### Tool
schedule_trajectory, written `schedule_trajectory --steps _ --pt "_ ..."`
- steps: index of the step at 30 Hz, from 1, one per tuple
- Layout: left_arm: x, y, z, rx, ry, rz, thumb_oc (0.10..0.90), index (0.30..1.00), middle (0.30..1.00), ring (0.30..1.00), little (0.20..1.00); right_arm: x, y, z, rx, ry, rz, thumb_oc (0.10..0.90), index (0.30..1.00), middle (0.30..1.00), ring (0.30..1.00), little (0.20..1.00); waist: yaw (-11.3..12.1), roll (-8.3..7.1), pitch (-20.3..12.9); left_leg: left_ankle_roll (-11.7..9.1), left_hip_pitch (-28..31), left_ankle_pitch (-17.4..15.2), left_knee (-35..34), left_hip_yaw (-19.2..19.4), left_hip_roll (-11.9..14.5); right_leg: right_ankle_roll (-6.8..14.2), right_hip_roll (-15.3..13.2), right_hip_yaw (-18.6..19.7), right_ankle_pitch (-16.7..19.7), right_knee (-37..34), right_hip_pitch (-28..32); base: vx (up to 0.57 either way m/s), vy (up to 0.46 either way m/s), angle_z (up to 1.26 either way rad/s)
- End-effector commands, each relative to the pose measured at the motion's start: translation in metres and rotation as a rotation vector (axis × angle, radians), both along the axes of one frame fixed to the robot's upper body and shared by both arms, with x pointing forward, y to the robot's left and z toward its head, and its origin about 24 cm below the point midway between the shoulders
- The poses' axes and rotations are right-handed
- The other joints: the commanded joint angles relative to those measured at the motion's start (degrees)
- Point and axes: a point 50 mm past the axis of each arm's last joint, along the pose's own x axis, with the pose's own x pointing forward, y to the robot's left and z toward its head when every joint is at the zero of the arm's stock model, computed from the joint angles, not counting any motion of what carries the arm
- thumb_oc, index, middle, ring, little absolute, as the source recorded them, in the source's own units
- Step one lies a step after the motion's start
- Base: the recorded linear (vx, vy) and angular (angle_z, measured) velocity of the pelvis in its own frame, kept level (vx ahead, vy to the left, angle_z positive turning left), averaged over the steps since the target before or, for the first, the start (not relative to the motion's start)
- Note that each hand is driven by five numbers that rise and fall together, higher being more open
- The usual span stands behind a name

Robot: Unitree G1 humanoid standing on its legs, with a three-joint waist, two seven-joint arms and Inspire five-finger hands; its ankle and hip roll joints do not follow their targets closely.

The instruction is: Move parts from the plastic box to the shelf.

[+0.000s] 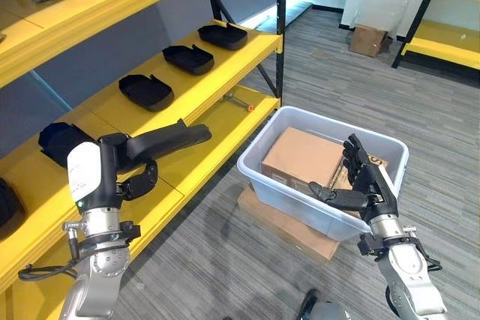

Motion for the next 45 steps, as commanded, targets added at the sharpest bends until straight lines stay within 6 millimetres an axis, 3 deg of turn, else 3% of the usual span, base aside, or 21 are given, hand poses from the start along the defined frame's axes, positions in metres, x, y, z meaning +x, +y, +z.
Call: schedule_trajectory --steps 1,7,12,15,16,17,18,20,21,24,25,28,31,32,38,45 --pt "-0.007 -0.001 0.077 0.17 -0.372 0.001 0.4 0.3 0.3 0.3 0.3 0.01 0.019 0.048 0.038 -0.267 0.066 0.9 1.0 1.0 1.0 1.0 -0.2 -3.55 -4.98 3.32 1.33 -3.27 -1.5 -0.91 -0.79 9.51 0.11 4.59 7.83 -16.25 9.67 -0.03 0.16 0.09" --pt "-0.007 -0.001 0.077 0.176 -0.366 -0.002 0.4 0.3 0.3 0.3 0.3 0.012 0.023 0.045 0.064 -0.259 0.07 0.9 1.0 1.0 1.0 1.0 0.83 -4.98 -4.8 5.24 -0.05 -4.82 -0.53 -2.61 -3.92 11.55 -1.71 4.68 12.29 -18.88 10.48 -0.03 0.158 0.09" --pt "-0.006 -0.004 0.08 0.204 -0.364 -0.025 0.4 0.3 0.3 0.3 0.3 0.011 0.025 0.044 0.069 -0.265 0.055 0.9 1.0 1.0 1.0 1.0 2.33 -5.9 -4.08 7.33 -2.79 -6.79 2.74 -5.45 -7.76 13.33 -5.05 4.64 16.68 -19.63 11.87 -0.03 0.221 0.23" --pt "-0.004 -0.005 0.081 0.212 -0.364 -0.03 0.4 0.3 0.3 0.3 0.3 0.011 0.027 0.042 0.073 -0.256 0.058 0.9 1.0 1.0 1.0 1.0 2.24 -5.66 -3.9 8.41 -3.48 -7.27 3.5 -6.99 -8.91 13.03 -6.32 6.04 16.06 -16.9 11.31 -0.02 0.204 0.52" --pt "-0.003 -0.007 0.081 0.209 -0.363 -0.042 0.4 0.3 0.3 0.3 0.3 0.011 0.027 0.043 0.073 -0.257 0.06 0.9 1.0 1.0 1.0 1.0 1.63 -5.72 -3.5 8.92 -3.87 -6.02 3.22 -7.46 -9.51 11.54 -5.95 8.63 16.92 -15.89 10.21 -0.06 0.112 0.82" --pt "-0.001 -0.007 0.081 0.206 -0.362 -0.046 0.4 0.3 0.3 0.3 0.3 0.012 0.027 0.043 0.078 -0.258 0.063 0.9 1.0 1.0 1.0 1.0 1.18 -5.54 -3.45 9.06 -3.75 -5.36 2.48 -8.05 -9.64 10.9 -4.66 12.38 16.27 -14.99 8.63 -0.02 0.269 0.9" --pt "0.004 -0.01 0.08 0.191 -0.358 -0.069 0.4 0.3 0.3 0.3 0.3 0.01 0.025 0.044 0.078 -0.261 0.071 0.9 1.0 1.0 1.0 1.0 -1.75 -4.55 -3.12 9.55 -2.97 -3.23 0.41 -11.89 -10.18 8.95 3.55 24.98 13.07 -12.7 5.26 0.02 0.204 0.79" --pt "0.005 -0.011 0.078 0.184 -0.347 -0.077 0.4 0.3 0.3 0.3 0.3 0.009 0.024 0.044 0.081 -0.258 0.072 0.9 1.0 1.0 1.0 1.0 -1.99 -4.14 -3.01 9.5 -2.36 -2.44 -0.62 -12.49 -10.1 8.29 5.29 26.15 11.52 -11.72 3.97 0.06 0.17 1.19" --pt "0.01 -0.014 0.075 0.178 -0.329 -0.09 0.4 0.3 0.3 0.3 0.3 0.007 0.017 0.042 0.083 -0.252 0.054 0.9 1.0 1.0 1.0 1.0 -3.54 -4.01 -2.73 9.65 -1.56 -1.57 -1.48 -14.78 -10.62 6.6 10.87 28.85 7.85 -9.85 2.79 0.1 0.159 0.97" --pt "0.016 -0.019 0.071 0.167 -0.3 -0.116 0.4 0.3 0.3 0.3 0.3 0.001 0.007 0.038 0.084 -0.238 0.022 0.9 1.0 1.0 1.0 1.0 -5.7 -4.81 -3.18 9.18 -2.08 -0.55 -1.57 -17.79 -11.72 4.87 17.51 29.8 4.63 -11.97 2.97 0.06 0.054 0.94" --pt "0.016 -0.019 0.071 0.167 -0.3 -0.116 0.4 0.3 0.3 0.3 0.3 0.001 0.007 0.038 0.084 -0.238 0.022 0.9 1.0 1.0 1.0 1.0 -5.75 -4.79 -3.2 9.17 -2.08 -0.56 -1.57 -17.86 -11.7 4.85 17.51 29.73 4.62 -12.01 3.01 0.06 0.008 1.49" --pt "0.017 -0.022 0.068 0.156 -0.286 -0.129 0.4 0.3 0.3 0.3 0.3 -0.003 0.002 0.038 0.079 -0.238 0.01 0.9 1.0 1.0 1.0 1.0 -6.5 -6.2 -4.16 8.51 -2.08 -0.68 -1.11 -19.61 -13.04 3.45 21.91 32.78 4.61 -16.7 4.79 0.09 -0.022 0.61" --pt "0.017 -0.023 0.065 0.157 -0.277 -0.129 0.4 0.3 0.3 0.3 0.3 -0.005 0.0 0.038 0.067 -0.238 0.007 0.9 1.0 1.0 1.0 1.0 -6.0 -6.57 -4.23 8.33 -2.03 -1.37 -0.2 -19.66 -13.34 3.76 20.75 34.04 5.32 -19.87 6.76 0.06 -0.039 0.14" --pt "0.015 -0.023 0.062 0.146 -0.273 -0.129 0.4 0.3 0.3 0.3 0.3 -0.003 0.001 0.04 0.068 -0.247 0.015 0.9 1.0 1.0 1.0 1.0 -5.88 -6.1 -4.64 8.43 -1.82 -1.18 -0.84 -19.39 -13.14 3.57 21.4 36.55 6.3 -21.61 7.6 0.05 -0.068 -0.02" --pt "0.009 -0.02 0.056 0.114 -0.246 -0.125 0.4 0.3 0.3 0.3 0.3 -0.004 0.001 0.038 0.095 -0.234 0.015 0.9 1.0 1.0 1.0 1.0 -4.72 -5.2 -5.87 7.93 -0.97 0.08 -2.61 -18.32 -12.29 3.14 20.67 36.54 8.12 -26.36 10.28 0.07 -0.081 -0.1" --pt "0.006 -0.02 0.052 0.102 -0.228 -0.126 0.4 0.3 0.3 0.3 0.3 -0.005 0.004 0.039 0.1 -0.229 0.04 0.9 1.0 1.0 1.0 1.0 -4.58 -4.25 -5.76 7.27 -0.19 0.36 -4.04 -19.1 -11.36 2.47 20.8 35.93 7.18 -27.56 11.54 0.03 -0.075 0.08"
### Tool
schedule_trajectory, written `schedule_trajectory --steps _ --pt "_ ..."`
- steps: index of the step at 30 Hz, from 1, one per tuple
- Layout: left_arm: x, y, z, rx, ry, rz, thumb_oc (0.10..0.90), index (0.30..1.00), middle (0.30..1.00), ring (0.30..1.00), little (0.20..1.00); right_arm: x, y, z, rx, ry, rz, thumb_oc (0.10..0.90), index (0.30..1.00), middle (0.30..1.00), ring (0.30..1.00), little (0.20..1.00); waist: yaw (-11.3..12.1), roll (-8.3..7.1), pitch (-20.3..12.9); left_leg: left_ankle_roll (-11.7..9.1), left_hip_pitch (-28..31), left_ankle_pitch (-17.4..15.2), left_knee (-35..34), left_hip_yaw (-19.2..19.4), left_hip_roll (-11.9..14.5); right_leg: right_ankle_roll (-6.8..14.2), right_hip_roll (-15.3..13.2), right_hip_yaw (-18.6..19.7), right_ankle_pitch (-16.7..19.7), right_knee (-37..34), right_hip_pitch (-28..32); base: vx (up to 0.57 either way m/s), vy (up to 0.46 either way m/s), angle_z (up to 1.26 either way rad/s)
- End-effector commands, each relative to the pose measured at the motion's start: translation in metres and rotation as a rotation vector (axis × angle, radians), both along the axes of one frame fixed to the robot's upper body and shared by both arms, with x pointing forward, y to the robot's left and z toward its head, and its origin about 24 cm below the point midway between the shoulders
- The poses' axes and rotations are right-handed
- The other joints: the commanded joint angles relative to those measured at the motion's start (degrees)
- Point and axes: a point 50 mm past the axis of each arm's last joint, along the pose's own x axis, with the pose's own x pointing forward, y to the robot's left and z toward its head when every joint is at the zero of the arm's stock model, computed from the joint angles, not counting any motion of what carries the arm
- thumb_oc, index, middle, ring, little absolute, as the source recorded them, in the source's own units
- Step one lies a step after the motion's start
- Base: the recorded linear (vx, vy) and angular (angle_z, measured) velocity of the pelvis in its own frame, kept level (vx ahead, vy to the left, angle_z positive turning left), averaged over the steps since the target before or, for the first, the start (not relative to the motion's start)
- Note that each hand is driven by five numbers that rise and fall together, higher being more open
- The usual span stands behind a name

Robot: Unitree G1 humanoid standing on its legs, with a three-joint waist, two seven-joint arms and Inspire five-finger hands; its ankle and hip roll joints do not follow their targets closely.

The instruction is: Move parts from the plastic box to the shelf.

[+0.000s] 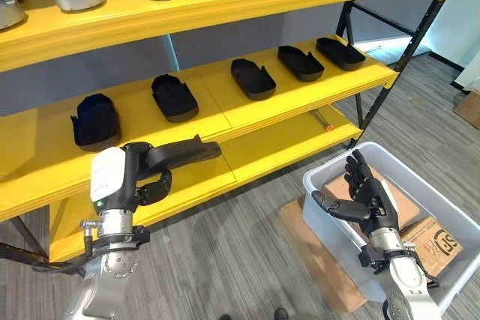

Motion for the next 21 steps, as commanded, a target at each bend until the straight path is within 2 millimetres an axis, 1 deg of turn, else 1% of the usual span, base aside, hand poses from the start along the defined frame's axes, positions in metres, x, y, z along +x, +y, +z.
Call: schedule_trajectory --steps 1,4,5,6,7,8,9,10,12,14,15,16,17,18,19,20,21 --pt "0.001 -0.006 0.066 0.041 -0.337 -0.07 0.4 0.3 0.3 0.3 0.3 0.013 0.011 0.062 0.004 -0.321 0.082 0.9 1.0 1.0 1.0 1.0 -0.83 -1.98 -2.56 3.21 3.04 -3.57 -0.68 1.07 -4.51 1.05 3.01 1.59 6.84 -11.19 2.06 -0.04 -0.075 0.05" --pt "0.0 -0.006 0.068 0.036 -0.353 -0.07 0.4 0.3 0.3 0.3 0.3 0.017 0.012 0.066 0.0 -0.338 0.097 0.9 1.0 1.0 1.0 1.0 -0.3 -1.76 -1.39 2.75 0.37 -3.59 1.6 0.79 -5.0 1.02 2.4 0.77 7.0 -11.27 1.12 -0.06 -0.064 0.12" --pt "0.0 -0.006 0.068 0.035 -0.354 -0.07 0.4 0.3 0.3 0.3 0.3 0.018 0.012 0.067 -0.001 -0.34 0.097 0.9 1.0 1.0 1.0 1.0 -0.43 -1.74 -1.48 2.75 -0.14 -3.81 2.17 0.7 -5.07 1.03 2.34 0.66 6.97 -11.15 0.86 -0.08 -0.024 0.19" --pt "0.002 -0.008 0.071 0.03 -0.366 -0.085 0.4 0.3 0.3 0.3 0.3 0.019 0.012 0.072 -0.014 -0.361 0.102 0.9 1.0 1.0 1.0 1.0 -0.23 -1.69 -0.32 2.14 -1.58 -3.75 4.07 1.73 -5.45 0.98 1.66 -0.07 7.08 -10.55 -0.05 -0.19 0.037 0.21" --pt "0.005 -0.012 0.076 0.018 -0.395 -0.1 0.4 0.3 0.3 0.3 0.3 0.023 0.01 0.077 -0.027 -0.38 0.093 0.9 1.0 1.0 1.0 1.0 -1.52 -1.98 0.85 0.96 -3.54 -5.38 7.87 7.1 -3.04 1.2 -0.44 -2.47 6.71 -8.27 -2.35 -0.26 0.058 0.38" --pt "0.006 -0.013 0.08 0.017 -0.411 -0.115 0.4 0.3 0.3 0.3 0.3 0.025 0.01 0.078 -0.031 -0.385 0.091 0.9 1.0 1.0 1.0 1.0 -2.28 -2.34 0.94 0.68 -3.42 -5.48 8.35 9.72 -0.62 1.39 -1.63 -3.25 6.78 -7.26 -3.81 -0.18 0.062 0.8" --pt "0.006 -0.013 0.08 0.017 -0.412 -0.114 0.4 0.3 0.3 0.3 0.3 0.025 0.01 0.079 -0.031 -0.386 0.092 0.9 1.0 1.0 1.0 1.0 -2.22 -2.28 0.95 0.6 -3.46 -5.67 8.48 9.83 -0.5 1.36 -1.52 -3.16 6.52 -6.86 -4.04 -0.09 0.054 1.11" --pt "0.005 -0.014 0.084 0.019 -0.435 -0.12 0.4 0.3 0.3 0.3 0.3 0.026 0.01 0.078 -0.034 -0.38 0.089 0.9 1.0 1.0 1.0 1.0 -2.7 -2.16 0.86 -0.28 -1.92 -3.08 8.22 11.4 4.82 1.46 -2.42 -3.63 5.51 -5.08 -5.36 -0.07 0.096 0.83" --pt "0.005 -0.013 0.085 -0.013 -0.454 -0.112 0.4 0.3 0.3 0.3 0.3 0.023 0.007 0.074 -0.021 -0.361 0.072 0.9 1.0 1.0 1.0 1.0 -3.71 -1.54 0.68 -1.78 -0.69 4.22 6.13 12.04 13.08 1.93 -3.8 -4.23 3.79 -1.17 -8.3 -0.1 0.188 0.37" --pt "0.006 -0.014 0.084 -0.037 -0.458 -0.118 0.4 0.3 0.3 0.3 0.3 0.02 0.004 0.069 -0.016 -0.341 0.051 0.9 1.0 1.0 1.0 1.0 -4.62 -0.38 0.36 -3.44 0.14 10.57 2.67 11.92 18.23 2.44 -5.5 -5.33 1.55 4.32 -11.33 -0.06 0.244 0.53" --pt "0.007 -0.015 0.084 -0.047 -0.46 -0.123 0.4 0.3 0.3 0.3 0.3 0.018 0.0 0.067 -0.016 -0.33 0.038 0.9 1.0 1.0 1.0 1.0 -5.08 -0.1 0.48 -4.63 -0.32 14.51 0.64 11.95 20.73 2.91 -6.99 -5.66 0.05 8.47 -13.47 -0.06 0.447 0.89" --pt "0.008 -0.014 0.083 -0.061 -0.464 -0.119 0.4 0.3 0.3 0.3 0.3 0.013 -0.005 0.063 -0.01 -0.317 0.006 0.9 1.0 1.0 1.0 1.0 -5.28 0.24 1.04 -6.7 -0.96 19.02 -2.27 12.41 24.72 4.13 -10.12 -5.35 -1.71 14.38 -15.46 -0.03 0.332 0.72" --pt "0.008 -0.014 0.083 -0.061 -0.464 -0.119 0.4 0.3 0.3 0.3 0.3 0.013 -0.005 0.063 -0.01 -0.317 0.005 0.9 1.0 1.0 1.0 1.0 -5.35 0.16 0.98 -6.85 -0.69 19.44 -2.91 12.4 24.63 4.12 -10.26 -5.35 -2.28 15.3 -15.85 -0.01 0.424 0.77" --pt "0.008 -0.015 0.082 -0.067 -0.461 -0.122 0.4 0.3 0.3 0.3 0.3 0.011 -0.008 0.061 -0.006 -0.307 -0.014 0.9 1.0 1.0 1.0 1.0 -4.75 0.68 1.85 -8.52 -1.21 21.45 -3.5 11.33 25.97 4.99 -11.88 -4.38 -3.13 19.37 -17.37 -0.02 0.324 0.36" --pt "0.01 -0.015 0.082 -0.073 -0.468 -0.119 0.4 0.3 0.3 0.3 0.3 0.011 -0.009 0.062 -0.011 -0.315 -0.022 0.9 1.0 1.0 1.0 1.0 -4.2 0.93 2.4 -9.28 -2.21 21.25 -3.57 9.0 26.12 5.8 -13.08 -2.74 -4.08 21.73 -18.57 -0.01 0.445 0.29" --pt "0.01 -0.015 0.081 -0.078 -0.467 -0.12 0.4 0.3 0.3 0.3 0.3 0.011 -0.008 0.061 -0.012 -0.31 -0.025 0.9 1.0 1.0 1.0 1.0 -3.78 1.16 2.68 -9.94 -2.18 21.09 -3.57 7.59 26.15 6.31 -13.73 -1.91 -3.84 22.68 -19.09 0.0 0.259 -0.01" --pt "0.01 -0.015 0.082 -0.078 -0.467 -0.12 0.4 0.3 0.3 0.3 0.3 0.011 -0.009 0.061 -0.012 -0.311 -0.026 0.9 1.0 1.0 1.0 1.0 -3.78 1.04 2.66 -9.97 -2.22 21.1 -3.57 7.56 26.01 6.35 -13.87 -1.79 -3.99 23.04 -19.33 0.04 0.33 -0.23"
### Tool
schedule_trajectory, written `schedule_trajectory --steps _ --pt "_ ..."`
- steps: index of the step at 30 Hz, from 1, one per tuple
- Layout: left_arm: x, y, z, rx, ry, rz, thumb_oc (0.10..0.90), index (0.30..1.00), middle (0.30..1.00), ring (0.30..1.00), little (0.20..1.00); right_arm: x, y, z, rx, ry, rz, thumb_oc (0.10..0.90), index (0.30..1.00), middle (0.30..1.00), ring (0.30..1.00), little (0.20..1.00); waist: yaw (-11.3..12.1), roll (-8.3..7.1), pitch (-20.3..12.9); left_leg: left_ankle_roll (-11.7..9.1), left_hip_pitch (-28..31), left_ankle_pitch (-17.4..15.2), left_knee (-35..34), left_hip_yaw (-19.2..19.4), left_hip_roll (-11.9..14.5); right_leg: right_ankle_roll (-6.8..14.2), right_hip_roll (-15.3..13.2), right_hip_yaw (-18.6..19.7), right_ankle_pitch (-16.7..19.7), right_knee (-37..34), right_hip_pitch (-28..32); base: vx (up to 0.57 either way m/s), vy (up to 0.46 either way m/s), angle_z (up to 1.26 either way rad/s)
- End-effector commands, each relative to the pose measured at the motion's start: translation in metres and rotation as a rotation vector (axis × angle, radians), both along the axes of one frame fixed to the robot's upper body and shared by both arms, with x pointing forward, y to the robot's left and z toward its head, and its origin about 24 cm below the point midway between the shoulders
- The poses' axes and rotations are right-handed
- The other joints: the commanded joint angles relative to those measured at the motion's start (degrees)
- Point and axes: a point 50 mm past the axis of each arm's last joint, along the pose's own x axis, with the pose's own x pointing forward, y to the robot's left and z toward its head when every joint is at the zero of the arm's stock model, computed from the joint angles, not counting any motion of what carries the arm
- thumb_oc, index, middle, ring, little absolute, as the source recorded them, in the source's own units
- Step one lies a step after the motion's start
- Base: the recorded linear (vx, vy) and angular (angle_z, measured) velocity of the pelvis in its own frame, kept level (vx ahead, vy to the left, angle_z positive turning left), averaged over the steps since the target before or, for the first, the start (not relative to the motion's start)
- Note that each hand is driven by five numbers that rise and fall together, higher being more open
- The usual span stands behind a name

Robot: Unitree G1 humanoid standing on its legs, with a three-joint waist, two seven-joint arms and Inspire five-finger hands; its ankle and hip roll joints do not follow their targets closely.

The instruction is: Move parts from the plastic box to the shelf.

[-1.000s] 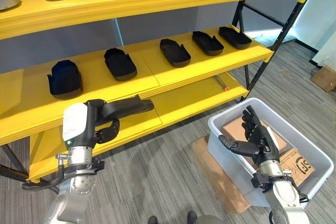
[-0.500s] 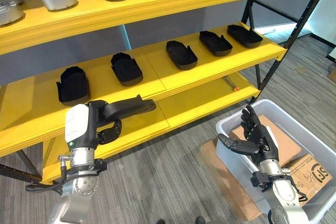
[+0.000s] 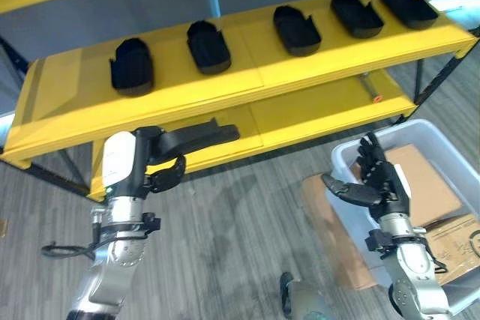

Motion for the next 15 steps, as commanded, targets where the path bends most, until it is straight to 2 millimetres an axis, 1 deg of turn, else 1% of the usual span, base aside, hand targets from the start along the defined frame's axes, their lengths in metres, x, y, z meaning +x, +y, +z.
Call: schedule_trajectory --steps 1,2,3,4,5,6,7,8,9,10,11,12,13,14,15 --pt "-0.01 0.012 0.065 -0.007 -0.371 0.056 0.4 0.3 0.3 0.3 0.3 0.0 0.011 0.043 -0.021 -0.243 0.066 0.9 1.0 1.0 1.0 1.0 1.34 0.03 -2.73 -5.8 2.11 9.15 -8.55 -2.93 3.01 5.91 -3.99 6.1 5.43 -5.96 3.62 0.04 0.351 -0.1" --pt "-0.01 0.012 0.064 -0.005 -0.372 0.059 0.4 0.3 0.3 0.3 0.3 -0.001 0.011 0.044 -0.02 -0.249 0.07 0.9 1.0 1.0 1.0 1.0 1.35 -0.19 -2.76 -5.39 2.16 5.82 -6.61 -1.78 2.78 6.65 -4.9 6.49 6.06 -6.5 4.19 0.04 0.362 -0.05" --pt "-0.01 0.012 0.064 -0.005 -0.372 0.059 0.4 0.3 0.3 0.3 0.3 -0.001 0.011 0.044 -0.02 -0.248 0.07 0.9 1.0 1.0 1.0 1.0 1.41 -0.29 -2.69 -5.26 1.99 5.24 -5.9 -1.79 2.63 6.79 -5.02 6.6 6.17 -6.71 4.38 0.01 0.281 0.03" --pt "-0.01 0.01 0.066 -0.003 -0.373 0.045 0.4 0.3 0.3 0.3 0.3 -0.003 0.01 0.043 -0.002 -0.248 0.056 0.9 1.0 1.0 1.0 1.0 1.08 -0.93 -2.4 -5.15 -0.1 -1.75 -0.53 0.23 1.43 7.61 -6.94 6.48 8.09 -9.37 5.76 0.0 0.161 0.01" --pt "-0.01 0.01 0.067 -0.002 -0.372 0.044 0.4 0.3 0.3 0.3 0.3 -0.004 0.01 0.043 -0.001 -0.248 0.056 0.9 1.0 1.0 1.0 1.0 1.06 -1.02 -2.33 -5.0 -0.48 -2.35 0.35 0.01 1.29 7.76 -7.12 6.42 8.31 -9.79 6.08 0.02 0.357 0.16" --pt "-0.01 0.007 0.068 0.005 -0.372 0.017 0.4 0.3 0.3 0.3 0.3 -0.007 0.007 0.04 0.007 -0.235 0.037 0.9 1.0 1.0 1.0 1.0 1.19 -1.39 -1.78 -5.58 -2.84 -6.57 5.36 -0.08 -0.2 8.79 -8.77 6.16 10.73 -13.48 8.91 0.02 0.23 0.37" --pt "-0.01 0.007 0.068 0.006 -0.372 0.016 0.4 0.3 0.3 0.3 0.3 -0.007 0.006 0.04 0.008 -0.235 0.036 0.9 1.0 1.0 1.0 1.0 0.98 -1.37 -1.6 -5.46 -3.28 -7.07 6.22 -0.56 -0.27 8.94 -8.92 5.8 11.04 -14.08 9.51 0.04 0.377 0.33" --pt "-0.011 0.008 0.069 0.008 -0.379 0.021 0.4 0.3 0.3 0.3 0.3 -0.007 0.007 0.038 0.008 -0.225 0.038 0.9 1.0 1.0 1.0 1.0 1.29 -1.34 -1.59 -5.71 -3.33 -9.17 6.83 -0.7 -1.15 9.73 -10.16 5.6 12.79 -17.69 10.95 0.02 0.334 0.3" --pt "-0.012 0.01 0.073 0.036 -0.392 0.03 0.4 0.3 0.3 0.3 0.3 -0.005 0.01 0.039 0.009 -0.23 0.043 0.9 1.0 1.0 1.0 1.0 1.62 -1.76 -1.11 -5.39 -3.78 -11.51 9.41 -0.91 -2.22 9.92 -10.95 5.21 14.65 -21.19 13.12 0.02 0.327 0.22" --pt "-0.012 0.01 0.073 0.037 -0.392 0.03 0.4 0.3 0.3 0.3 0.3 -0.005 0.01 0.039 0.01 -0.23 0.043 0.9 1.0 1.0 1.0 1.0 1.57 -1.81 -0.98 -5.34 -3.92 -11.74 9.8 -1.03 -2.24 9.99 -10.99 5.1 14.85 -21.54 13.41 0.02 0.326 0.17" --pt "-0.012 0.011 0.077 0.048 -0.404 0.029 0.4 0.3 0.3 0.3 0.3 -0.004 0.013 0.04 0.022 -0.235 0.059 0.9 1.0 1.0 1.0 1.0 2.42 -2.64 -0.48 -5.42 -4.84 -14.93 13.51 -1.67 -2.85 10.97 -12.06 4.11 15.79 -24.75 16.03 0.0 0.171 0.09" --pt "-0.012 0.011 0.077 0.049 -0.405 0.028 0.4 0.3 0.3 0.3 0.3 -0.004 0.013 0.04 0.024 -0.237 0.058 0.9 1.0 1.0 1.0 1.0 2.3 -2.72 -0.4 -5.3 -5.18 -14.9 13.83 -1.9 -2.99 11.02 -12.16 3.93 16.25 -25.25 16.25 -0.01 0.227 0.13" --pt "-0.011 0.011 0.079 0.056 -0.413 0.029 0.4 0.3 0.3 0.3 0.3 -0.002 0.014 0.041 0.023 -0.241 0.068 0.9 1.0 1.0 1.0 1.0 2.83 -3.32 -0.22 -5.39 -6.13 -16.18 16.1 -2.44 -3.6 11.35 -12.79 3.61 17.68 -26.32 17.05 -0.02 0.143 0.19" --pt "-0.011 0.012 0.078 0.058 -0.405 0.034 0.4 0.3 0.3 0.3 0.3 -0.002 0.016 0.041 0.036 -0.243 0.072 0.9 1.0 1.0 1.0 1.0 3.02 -3.73 -0.01 -4.79 -7.31 -18.34 18.95 -3.27 -4.26 11.54 -13.06 3.29 17.79 -27.79 18.26 -0.01 0.217 0.23" --pt "-0.012 0.014 0.077 0.059 -0.4 0.046 0.4 0.3 0.3 0.3 0.3 -0.001 0.017 0.042 0.045 -0.246 0.075 0.9 1.0 1.0 1.0 1.0 3.31 -4.19 0.11 -4.31 -8.19 -20.01 21.28 -3.81 -4.76 11.88 -13.52 3.48 19.01 -28.45 18.88 0.0 0.267 0.17"
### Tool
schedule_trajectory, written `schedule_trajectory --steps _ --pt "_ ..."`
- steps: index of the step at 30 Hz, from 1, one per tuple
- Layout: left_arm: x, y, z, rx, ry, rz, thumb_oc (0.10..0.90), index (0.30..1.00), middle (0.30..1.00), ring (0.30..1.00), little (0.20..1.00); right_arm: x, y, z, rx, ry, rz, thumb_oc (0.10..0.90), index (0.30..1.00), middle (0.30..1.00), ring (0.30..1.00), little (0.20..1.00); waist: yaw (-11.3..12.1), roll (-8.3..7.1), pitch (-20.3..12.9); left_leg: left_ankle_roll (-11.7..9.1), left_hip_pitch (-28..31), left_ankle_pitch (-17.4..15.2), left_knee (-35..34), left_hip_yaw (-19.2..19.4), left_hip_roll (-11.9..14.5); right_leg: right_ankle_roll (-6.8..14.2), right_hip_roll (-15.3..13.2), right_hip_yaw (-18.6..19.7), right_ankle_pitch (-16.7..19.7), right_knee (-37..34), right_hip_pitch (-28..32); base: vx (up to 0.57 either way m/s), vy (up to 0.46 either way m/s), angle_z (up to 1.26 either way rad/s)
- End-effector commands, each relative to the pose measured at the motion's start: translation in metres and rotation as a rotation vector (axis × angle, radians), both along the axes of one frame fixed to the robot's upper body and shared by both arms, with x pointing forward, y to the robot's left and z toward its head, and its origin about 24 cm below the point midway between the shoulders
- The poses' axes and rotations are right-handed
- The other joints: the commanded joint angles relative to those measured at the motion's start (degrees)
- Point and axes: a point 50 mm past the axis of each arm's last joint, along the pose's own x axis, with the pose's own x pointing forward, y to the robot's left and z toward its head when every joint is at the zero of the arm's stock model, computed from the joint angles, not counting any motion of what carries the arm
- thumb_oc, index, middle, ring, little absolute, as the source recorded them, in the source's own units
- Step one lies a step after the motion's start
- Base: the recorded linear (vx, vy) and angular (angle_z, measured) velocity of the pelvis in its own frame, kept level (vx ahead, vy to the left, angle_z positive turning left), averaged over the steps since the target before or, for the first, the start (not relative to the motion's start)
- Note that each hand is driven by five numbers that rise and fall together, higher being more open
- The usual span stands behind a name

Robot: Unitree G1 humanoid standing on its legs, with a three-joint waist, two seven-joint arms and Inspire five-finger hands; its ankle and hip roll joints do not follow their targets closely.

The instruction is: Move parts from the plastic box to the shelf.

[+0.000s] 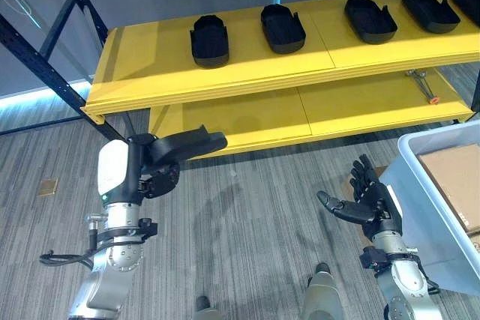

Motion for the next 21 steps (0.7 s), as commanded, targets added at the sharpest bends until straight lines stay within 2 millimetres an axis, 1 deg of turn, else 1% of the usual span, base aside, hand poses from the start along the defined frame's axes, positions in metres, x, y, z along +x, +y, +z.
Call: schedule_trajectory --steps 1,3,4,5,6,7,8,9,10,11,12,13,14,16,17,18,19,21 --pt "-0.004 -0.001 0.083 0.104 -0.408 -0.037 0.4 0.3 0.3 0.3 0.3 0.014 0.006 0.064 0.022 -0.343 0.026 0.9 1.0 1.0 1.0 1.0 0.0 -3.8 -2.0 0.55 -4.79 -5.06 14.03 -2.32 3.49 1.58 -3.93 1.86 8.72 -14.8 12.05 0.01 0.305 0.09" --pt "-0.005 0.001 0.084 0.132 -0.404 -0.031 0.4 0.3 0.3 0.3 0.3 0.013 0.006 0.065 0.04 -0.353 0.016 0.9 1.0 1.0 1.0 1.0 0.55 -4.4 -2.02 2.19 -6.76 -9.35 19.15 -3.18 1.91 1.58 -5.23 1.69 12.58 -16.77 13.79 0.03 0.305 0.08" --pt "-0.005 0.002 0.085 0.145 -0.401 -0.022 0.4 0.3 0.3 0.3 0.3 0.014 0.007 0.064 0.05 -0.351 0.013 0.9 1.0 1.0 1.0 1.0 0.64 -4.75 -1.93 3.28 -7.6 -10.77 20.62 -3.52 1.06 1.34 -5.55 1.88 14.95 -16.82 13.73 0.0 0.179 0.13" --pt "-0.005 0.002 0.085 0.145 -0.402 -0.022 0.4 0.3 0.3 0.3 0.3 0.014 0.007 0.064 0.051 -0.352 0.013 0.9 1.0 1.0 1.0 1.0 0.58 -4.94 -2.05 3.4 -7.94 -10.53 20.69 -3.52 0.8 1.39 -5.76 1.94 15.28 -16.97 13.5 -0.04 0.165 0.18" --pt "-0.005 0.003 0.086 0.16 -0.406 -0.015 0.4 0.3 0.3 0.3 0.3 0.013 0.008 0.064 0.052 -0.356 0.009 0.9 1.0 1.0 1.0 1.0 0.61 -5.43 -1.87 4.33 -8.73 -11.6 21.82 -3.78 0.23 1.12 -6.26 2.35 19.66 -17.28 12.84 -0.07 0.267 0.15" --pt "-0.005 0.001 0.089 0.173 -0.408 -0.033 0.4 0.3 0.3 0.3 0.3 0.013 0.012 0.062 0.07 -0.352 0.016 0.9 1.0 1.0 1.0 1.0 0.71 -5.72 -1.32 5.94 -9.49 -12.9 22.7 -3.67 -0.31 0.53 -6.68 1.71 26.2 -18.23 11.61 -0.07 0.263 0.12" --pt "-0.005 0.001 0.089 0.173 -0.409 -0.033 0.4 0.3 0.3 0.3 0.3 0.013 0.012 0.062 0.071 -0.353 0.016 0.9 1.0 1.0 1.0 1.0 0.64 -5.93 -1.44 6.03 -9.78 -12.56 22.63 -3.64 -0.58 0.52 -6.89 1.76 26.52 -18.37 11.35 -0.08 0.313 0.04" --pt "-0.004 0.001 0.089 0.175 -0.41 -0.034 0.4 0.3 0.3 0.3 0.3 0.013 0.015 0.06 0.084 -0.348 0.024 0.9 1.0 1.0 1.0 1.0 0.78 -5.55 -1.11 7.04 -9.44 -12.74 22.3 -3.12 -0.66 -0.25 -6.39 0.77 26.01 -17.76 10.55 -0.07 0.278 0.03" --pt "-0.004 0.0 0.089 0.177 -0.411 -0.036 0.4 0.3 0.3 0.3 0.3 0.012 0.016 0.059 0.091 -0.344 0.028 0.9 1.0 1.0 1.0 1.0 0.45 -5.39 -1.16 8.16 -9.33 -11.79 21.15 -2.54 -1.41 -1.22 -5.47 1.03 23.41 -16.35 9.38 -0.03 0.438 -0.09" --pt "-0.004 0.001 0.088 0.17 -0.405 -0.034 0.4 0.3 0.3 0.3 0.3 0.01 0.015 0.056 0.086 -0.33 0.029 0.9 1.0 1.0 1.0 1.0 -0.09 -5.19 -1.57 8.89 -8.31 -11.14 19.42 -1.85 -2.27 -2.08 -2.86 1.99 19.88 -14.72 9.35 0.04 0.566 -0.16" --pt "-0.003 0.001 0.084 0.15 -0.392 -0.025 0.4 0.3 0.3 0.3 0.3 0.009 0.014 0.053 0.084 -0.311 0.036 0.9 1.0 1.0 1.0 1.0 -0.69 -5.6 -2.09 10.34 -4.84 -10.32 13.78 0.6 -4.46 -3.16 1.78 0.8 15.13 -12.04 5.71 0.08 0.419 -0.43" --pt "-0.004 0.001 0.084 0.15 -0.391 -0.025 0.4 0.3 0.3 0.3 0.3 0.009 0.014 0.053 0.084 -0.311 0.036 0.9 1.0 1.0 1.0 1.0 -0.55 -5.79 -2.09 10.34 -4.48 -10.15 13.31 0.88 -4.59 -3.16 1.65 1.06 14.99 -11.84 5.58 0.12 0.42 -0.82" --pt "-0.004 0.002 0.078 0.132 -0.367 -0.015 0.4 0.3 0.3 0.3 0.3 0.009 0.012 0.048 0.088 -0.288 0.029 0.9 1.0 1.0 1.0 1.0 -1.08 -6.35 -2.38 11.39 -2.01 -9.41 9.15 2.68 -6.73 -3.87 4.7 -1.36 13.09 -13.26 4.69 0.11 0.218 -0.62" --pt "-0.004 0.002 0.074 0.108 -0.359 -0.007 0.4 0.3 0.3 0.3 0.3 0.007 0.012 0.044 0.11 -0.277 0.037 0.9 1.0 1.0 1.0 1.0 -2.4 -7.04 -2.34 12.14 1.35 -8.43 4.96 4.17 -8.89 -3.98 9.04 0.07 11.8 -15.89 2.11 0.17 0.247 -0.11" --pt "-0.004 0.001 0.072 0.099 -0.351 -0.007 0.4 0.3 0.3 0.3 0.3 0.006 0.01 0.043 0.111 -0.27 0.037 0.9 1.0 1.0 1.0 1.0 -2.7 -7.05 -2.08 12.42 2.57 -8.88 4.47 4.3 -9.66 -3.7 10.41 0.78 11.58 -16.94 1.86 0.19 0.191 -0.01" --pt "-0.003 -0.001 0.07 0.094 -0.346 -0.013 0.4 0.3 0.3 0.3 0.3 0.005 0.01 0.044 0.106 -0.272 0.044 0.9 1.0 1.0 1.0 1.0 -3.1 -7.07 -1.9 12.76 4.05 -8.91 3.31 4.51 -10.7 -3.55 11.61 1.49 12.17 -17.97 1.06 0.12 0.107 -0.03" --pt "-0.003 -0.001 0.07 0.094 -0.346 -0.013 0.4 0.3 0.3 0.3 0.3 0.005 0.01 0.044 0.106 -0.273 0.044 0.9 1.0 1.0 1.0 1.0 -3.09 -7.28 -1.92 12.77 4.03 -8.51 3.06 4.61 -10.94 -3.59 11.41 1.62 12.45 -18.15 0.98 0.11 0.096 -0.19" --pt "-0.001 -0.005 0.066 0.09 -0.325 -0.026 0.4 0.3 0.3 0.3 0.3 0.004 0.009 0.044 0.099 -0.274 0.051 0.9 1.0 1.0 1.0 1.0 -3.61 -7.14 -2.06 12.82 5.88 -8.47 1.38 4.5 -12.45 -3.42 12.51 2.0 12.75 -19.98 0.09 0.19 0.055 -0.08"
